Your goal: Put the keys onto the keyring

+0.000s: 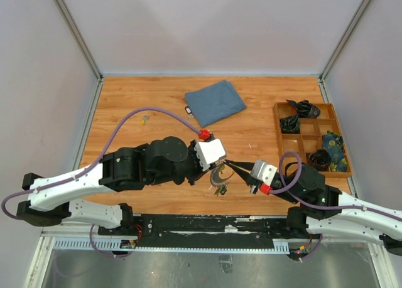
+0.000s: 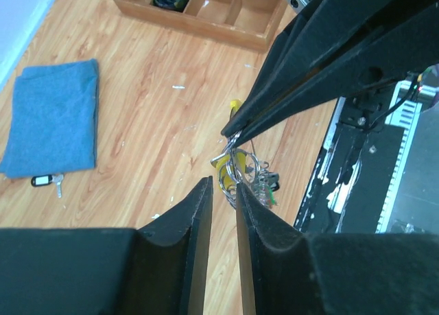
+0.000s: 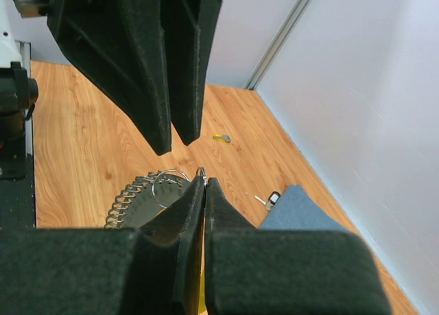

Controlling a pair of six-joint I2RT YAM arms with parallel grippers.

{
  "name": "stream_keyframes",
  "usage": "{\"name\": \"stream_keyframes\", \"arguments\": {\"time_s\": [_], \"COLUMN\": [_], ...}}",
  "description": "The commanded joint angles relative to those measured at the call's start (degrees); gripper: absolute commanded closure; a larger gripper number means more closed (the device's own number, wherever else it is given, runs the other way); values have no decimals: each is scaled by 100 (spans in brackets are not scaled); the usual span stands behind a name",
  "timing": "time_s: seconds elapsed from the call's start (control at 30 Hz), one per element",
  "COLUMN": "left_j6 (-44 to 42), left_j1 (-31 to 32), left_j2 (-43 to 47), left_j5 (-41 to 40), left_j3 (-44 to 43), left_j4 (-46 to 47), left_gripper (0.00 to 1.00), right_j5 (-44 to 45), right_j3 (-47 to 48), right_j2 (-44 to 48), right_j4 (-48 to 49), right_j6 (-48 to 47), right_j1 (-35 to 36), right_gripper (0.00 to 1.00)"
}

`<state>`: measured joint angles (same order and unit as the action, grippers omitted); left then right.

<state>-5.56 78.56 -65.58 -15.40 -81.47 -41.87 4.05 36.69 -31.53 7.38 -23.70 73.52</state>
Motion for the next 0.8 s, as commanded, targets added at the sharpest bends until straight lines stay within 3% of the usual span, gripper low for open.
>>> {"name": "stream_keyframes", "arguments": {"time_s": [0.0, 0.27, 0.57, 0.77], "left_j6": [140, 584, 1157, 1452], "left_j1": [13, 10, 12, 3], "left_j2": [618, 1375, 1472, 1631], "left_j5": [-1, -334, -246, -1064], "left_j3": [393, 1274, 2094, 2482], "left_j4": [1130, 2182, 3162, 3468], "left_gripper": [74, 72, 63, 60], "right_j5": [-18, 195, 555, 840], "right_j3": [61, -152, -164, 20], "right_j2": [191, 341, 278, 14], "right_j4": [583, 674, 796, 193], "right_j6": [269, 314, 738, 987], "right_j1": [66, 55, -190, -472], "right_gripper": [100, 100, 100, 100]}}
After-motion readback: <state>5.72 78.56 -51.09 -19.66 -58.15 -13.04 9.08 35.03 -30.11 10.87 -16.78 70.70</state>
